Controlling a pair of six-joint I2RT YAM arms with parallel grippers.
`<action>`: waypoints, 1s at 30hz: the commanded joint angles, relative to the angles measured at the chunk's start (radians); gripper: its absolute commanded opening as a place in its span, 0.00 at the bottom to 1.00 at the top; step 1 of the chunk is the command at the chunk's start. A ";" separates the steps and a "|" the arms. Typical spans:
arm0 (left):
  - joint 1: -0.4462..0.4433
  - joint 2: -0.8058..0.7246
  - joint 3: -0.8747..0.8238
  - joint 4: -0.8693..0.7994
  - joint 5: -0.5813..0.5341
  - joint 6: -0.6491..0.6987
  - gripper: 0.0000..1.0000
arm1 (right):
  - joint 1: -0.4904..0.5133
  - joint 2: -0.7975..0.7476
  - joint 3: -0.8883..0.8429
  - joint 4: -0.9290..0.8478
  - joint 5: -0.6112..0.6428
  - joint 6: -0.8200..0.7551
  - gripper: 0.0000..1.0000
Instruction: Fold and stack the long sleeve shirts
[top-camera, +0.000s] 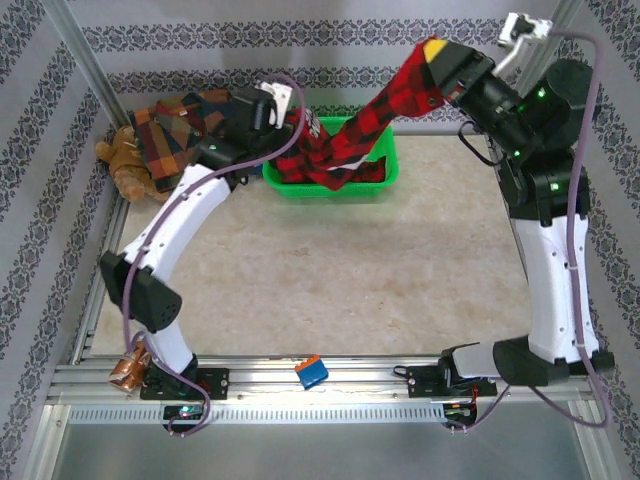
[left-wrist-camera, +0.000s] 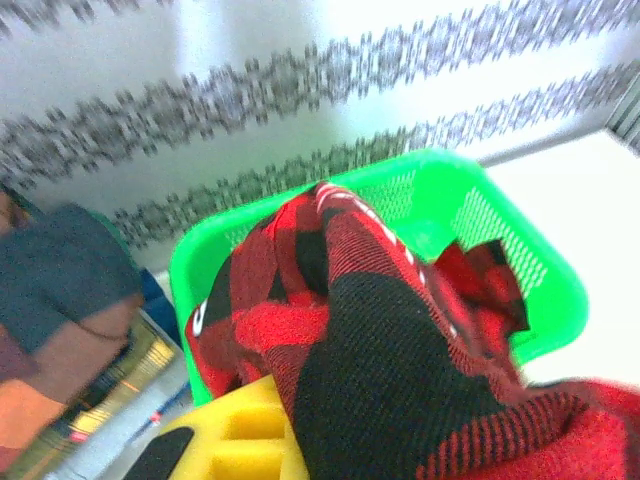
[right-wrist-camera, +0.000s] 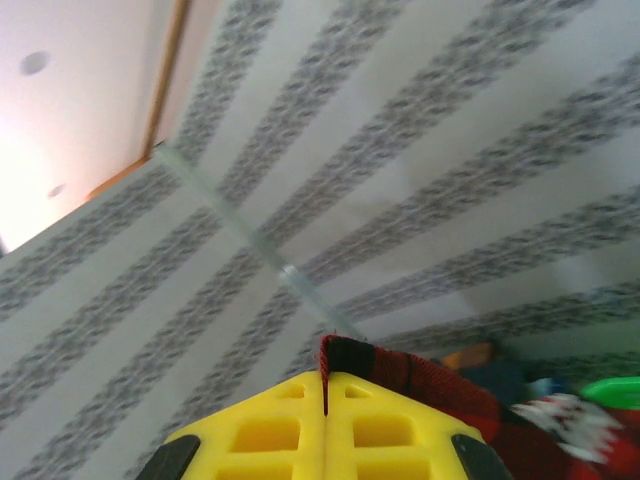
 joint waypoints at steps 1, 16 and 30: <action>-0.004 -0.127 0.051 0.098 -0.011 0.059 0.00 | -0.070 -0.083 -0.078 0.068 0.049 -0.030 0.00; -0.103 -0.155 0.604 -0.170 0.309 0.116 0.00 | -0.207 -0.145 0.106 0.096 0.102 -0.027 0.00; -0.077 -0.145 0.462 -0.321 0.233 0.093 0.00 | -0.198 -0.077 0.067 -0.109 0.054 -0.118 0.00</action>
